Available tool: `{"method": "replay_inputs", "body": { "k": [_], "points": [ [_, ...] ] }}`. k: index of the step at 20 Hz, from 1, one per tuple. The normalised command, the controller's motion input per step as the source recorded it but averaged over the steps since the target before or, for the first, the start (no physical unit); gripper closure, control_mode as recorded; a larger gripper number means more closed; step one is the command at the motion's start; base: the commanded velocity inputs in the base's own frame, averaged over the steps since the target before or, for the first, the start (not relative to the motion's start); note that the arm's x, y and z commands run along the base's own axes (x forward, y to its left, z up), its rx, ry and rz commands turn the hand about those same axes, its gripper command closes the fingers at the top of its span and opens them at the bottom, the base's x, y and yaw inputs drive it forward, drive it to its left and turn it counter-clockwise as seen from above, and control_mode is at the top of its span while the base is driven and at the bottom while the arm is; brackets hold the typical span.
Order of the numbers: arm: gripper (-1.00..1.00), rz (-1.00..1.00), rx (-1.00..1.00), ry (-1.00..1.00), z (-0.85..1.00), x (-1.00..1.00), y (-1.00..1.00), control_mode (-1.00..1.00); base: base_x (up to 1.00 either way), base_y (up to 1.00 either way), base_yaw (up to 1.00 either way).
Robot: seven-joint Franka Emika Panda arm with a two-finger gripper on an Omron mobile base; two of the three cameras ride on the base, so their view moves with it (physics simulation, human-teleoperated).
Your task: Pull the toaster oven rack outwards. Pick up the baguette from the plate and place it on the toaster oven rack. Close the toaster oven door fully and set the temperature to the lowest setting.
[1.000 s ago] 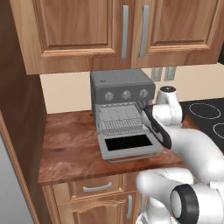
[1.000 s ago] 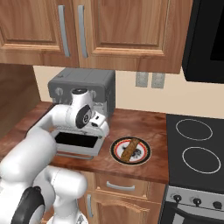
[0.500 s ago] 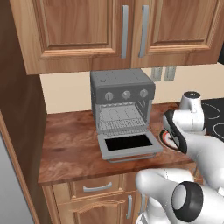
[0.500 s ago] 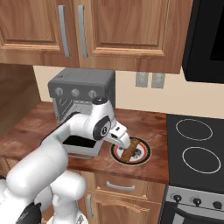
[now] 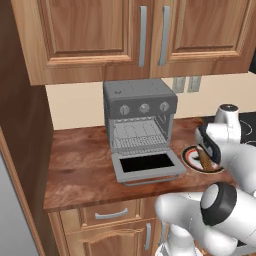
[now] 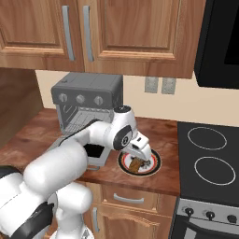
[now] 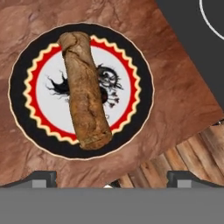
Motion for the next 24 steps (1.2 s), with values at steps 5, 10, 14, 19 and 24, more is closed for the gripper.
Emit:
{"method": "replay_inputs", "body": {
  "k": [5, 10, 14, 19, 24],
  "points": [
    [-1.0, 0.21, 0.14, 0.0, 0.0, 0.21, -0.03, -1.0, 0.0, 0.0, 0.0],
    [-1.0, 0.14, 0.05, 0.0, 0.0, 0.06, 0.0, -1.0, 0.0, 0.0, 0.0],
    [-1.0, 0.0, -0.01, 0.0, -0.04, 0.1, 0.05, -1.0, 0.0, 0.0, 0.0],
    [-1.0, 0.0, -0.02, 0.0, -0.18, 0.04, 0.04, -1.0, 0.0, 0.0, 0.0],
    [-1.0, 0.0, 0.0, 0.0, -0.37, 0.01, 0.01, -1.0, 0.0, 0.0, 0.0]
  ]
}}
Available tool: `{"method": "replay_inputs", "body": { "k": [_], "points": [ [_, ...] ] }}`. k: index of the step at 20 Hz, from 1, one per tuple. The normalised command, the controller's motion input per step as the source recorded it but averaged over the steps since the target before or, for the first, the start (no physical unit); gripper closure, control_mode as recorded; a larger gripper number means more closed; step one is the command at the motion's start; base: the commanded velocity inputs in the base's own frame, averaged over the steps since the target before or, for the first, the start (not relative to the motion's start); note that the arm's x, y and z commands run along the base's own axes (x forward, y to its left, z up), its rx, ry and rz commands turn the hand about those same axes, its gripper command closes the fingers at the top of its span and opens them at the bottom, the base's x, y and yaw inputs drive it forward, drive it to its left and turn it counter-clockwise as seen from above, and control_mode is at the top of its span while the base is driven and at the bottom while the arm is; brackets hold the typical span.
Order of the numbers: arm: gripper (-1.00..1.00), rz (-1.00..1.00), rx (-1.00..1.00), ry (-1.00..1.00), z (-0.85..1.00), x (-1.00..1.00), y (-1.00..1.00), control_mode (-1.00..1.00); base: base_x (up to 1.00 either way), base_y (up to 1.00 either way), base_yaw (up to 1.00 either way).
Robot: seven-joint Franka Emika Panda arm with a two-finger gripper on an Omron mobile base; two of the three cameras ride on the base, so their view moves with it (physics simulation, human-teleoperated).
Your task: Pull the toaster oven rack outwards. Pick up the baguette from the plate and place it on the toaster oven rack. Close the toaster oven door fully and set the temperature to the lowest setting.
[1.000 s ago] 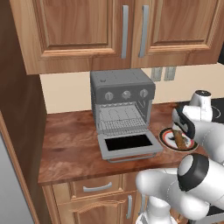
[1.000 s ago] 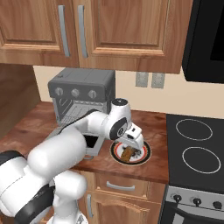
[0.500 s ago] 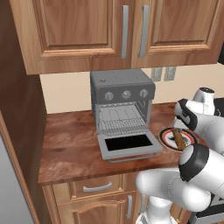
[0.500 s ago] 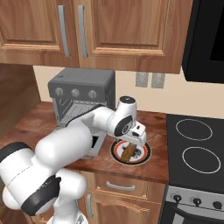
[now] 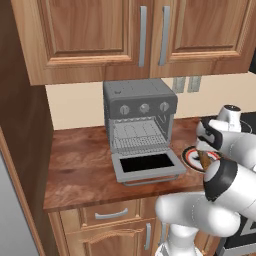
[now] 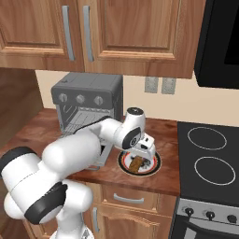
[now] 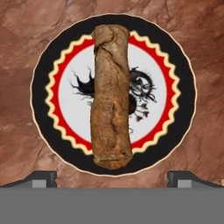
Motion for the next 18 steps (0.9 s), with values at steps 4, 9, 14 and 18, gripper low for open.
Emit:
{"method": "replay_inputs", "body": {
  "k": [4, 9, 14, 18],
  "points": [
    [-1.0, 0.0, 0.01, 0.0, -0.22, 0.04, 0.0, -1.0, 0.0, 0.0, 0.0],
    [-1.0, 0.01, -0.04, 0.0, -0.04, 0.29, 0.0, -1.0, 0.0, 0.0, 0.0],
    [-1.0, 0.0, -0.01, 0.0, -0.07, 0.23, -0.03, -1.0, 0.0, 0.0, 0.0],
    [-1.0, 0.0, 0.0, 0.0, -0.2, 0.09, -0.11, -1.0, 0.0, 0.0, 0.0]
  ]
}}
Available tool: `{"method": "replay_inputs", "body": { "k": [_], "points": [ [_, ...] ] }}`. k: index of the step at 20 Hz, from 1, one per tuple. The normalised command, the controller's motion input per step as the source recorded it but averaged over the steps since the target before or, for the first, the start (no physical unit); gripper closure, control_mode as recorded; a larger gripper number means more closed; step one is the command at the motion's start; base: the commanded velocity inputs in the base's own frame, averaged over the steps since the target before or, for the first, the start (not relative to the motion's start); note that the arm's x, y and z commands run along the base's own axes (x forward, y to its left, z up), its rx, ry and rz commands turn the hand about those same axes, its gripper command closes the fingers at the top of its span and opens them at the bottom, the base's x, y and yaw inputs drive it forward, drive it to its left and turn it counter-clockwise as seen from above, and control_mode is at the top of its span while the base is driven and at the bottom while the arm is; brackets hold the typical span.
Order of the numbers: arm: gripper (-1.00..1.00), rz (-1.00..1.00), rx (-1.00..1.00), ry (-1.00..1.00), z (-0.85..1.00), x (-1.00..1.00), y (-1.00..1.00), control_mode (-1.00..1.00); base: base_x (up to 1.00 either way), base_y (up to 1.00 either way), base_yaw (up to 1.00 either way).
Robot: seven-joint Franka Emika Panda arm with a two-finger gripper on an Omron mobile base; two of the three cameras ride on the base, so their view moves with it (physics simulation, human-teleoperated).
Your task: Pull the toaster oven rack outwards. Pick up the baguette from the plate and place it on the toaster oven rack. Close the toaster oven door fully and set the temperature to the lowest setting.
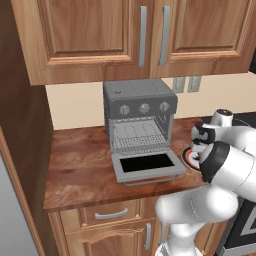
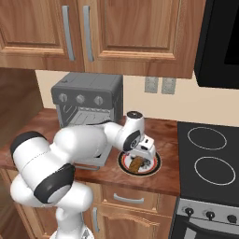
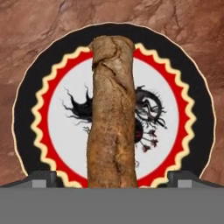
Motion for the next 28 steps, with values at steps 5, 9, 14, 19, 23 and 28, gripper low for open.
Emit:
{"method": "replay_inputs", "body": {
  "k": [5, 9, 14, 19, 23, 28],
  "points": [
    [-1.0, 0.0, 0.0, 0.01, -0.28, 0.03, -0.23, -1.0, 0.0, 0.0, 0.0],
    [-1.0, 0.01, 0.02, 0.01, -0.21, 0.05, -0.01, -1.0, 0.0, 0.0, 0.0],
    [-1.0, 0.0, 0.01, 0.01, -0.16, 0.05, 0.0, -1.0, 0.0, 0.0, 0.0],
    [-1.0, 0.0, 0.0, 0.01, -0.17, 0.01, 0.0, -1.0, 0.0, 0.0, 0.0],
    [-1.0, 0.0, 0.0, 0.01, -0.06, 0.01, 0.03, -1.0, 0.0, 0.0, 0.0],
    [-1.0, 0.0, 0.01, 0.0, -0.08, 0.01, 0.04, -1.0, 0.0, 0.0, 0.0]
  ]
}}
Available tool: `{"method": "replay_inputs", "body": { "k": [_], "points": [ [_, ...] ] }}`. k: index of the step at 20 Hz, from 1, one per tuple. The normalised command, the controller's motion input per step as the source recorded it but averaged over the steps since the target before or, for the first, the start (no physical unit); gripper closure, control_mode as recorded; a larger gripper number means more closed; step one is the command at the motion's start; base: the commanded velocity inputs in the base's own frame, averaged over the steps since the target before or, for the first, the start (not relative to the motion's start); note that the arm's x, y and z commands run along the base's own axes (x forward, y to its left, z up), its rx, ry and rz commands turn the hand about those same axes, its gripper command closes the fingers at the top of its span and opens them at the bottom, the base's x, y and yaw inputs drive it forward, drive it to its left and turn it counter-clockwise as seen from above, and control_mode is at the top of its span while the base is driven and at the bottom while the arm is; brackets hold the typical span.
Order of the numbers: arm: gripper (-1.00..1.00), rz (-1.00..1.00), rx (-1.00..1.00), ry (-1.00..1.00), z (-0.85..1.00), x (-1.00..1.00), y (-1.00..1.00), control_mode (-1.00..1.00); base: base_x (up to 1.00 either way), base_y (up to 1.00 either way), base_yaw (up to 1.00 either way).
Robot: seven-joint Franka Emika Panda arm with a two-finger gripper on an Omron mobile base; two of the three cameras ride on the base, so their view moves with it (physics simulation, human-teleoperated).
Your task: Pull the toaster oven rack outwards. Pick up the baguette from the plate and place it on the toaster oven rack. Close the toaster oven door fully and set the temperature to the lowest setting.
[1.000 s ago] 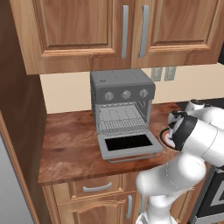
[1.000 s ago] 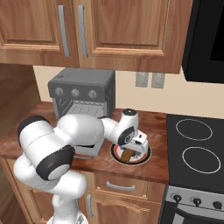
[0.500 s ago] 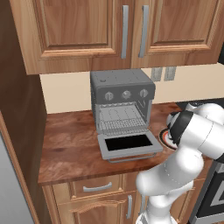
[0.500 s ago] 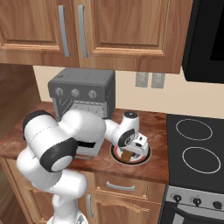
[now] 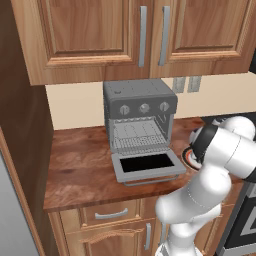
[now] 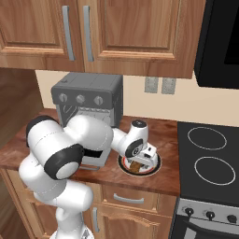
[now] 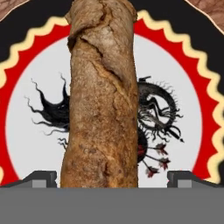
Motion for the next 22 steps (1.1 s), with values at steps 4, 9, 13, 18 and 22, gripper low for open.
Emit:
{"method": "replay_inputs", "body": {
  "k": [4, 9, 13, 18, 22],
  "points": [
    [1.0, 0.0, 0.0, 0.0, -0.02, 0.0, 0.03, -1.0, 0.0, 0.0, 0.0],
    [1.0, 0.0, 0.0, 0.0, 0.0, 0.0, 0.0, -1.0, 0.0, 0.0, 0.0],
    [1.0, 0.05, -0.01, -0.02, 0.1, -0.01, 0.0, -1.0, 0.0, 0.0, 0.0],
    [1.0, 0.3, -0.01, -0.16, 0.95, -0.52, 0.0, -1.0, 0.0, 0.0, 0.0],
    [1.0, 0.47, -0.03, -0.17, 1.0, -0.87, 0.0, -1.0, 0.0, 0.0, 0.0]
  ]
}}
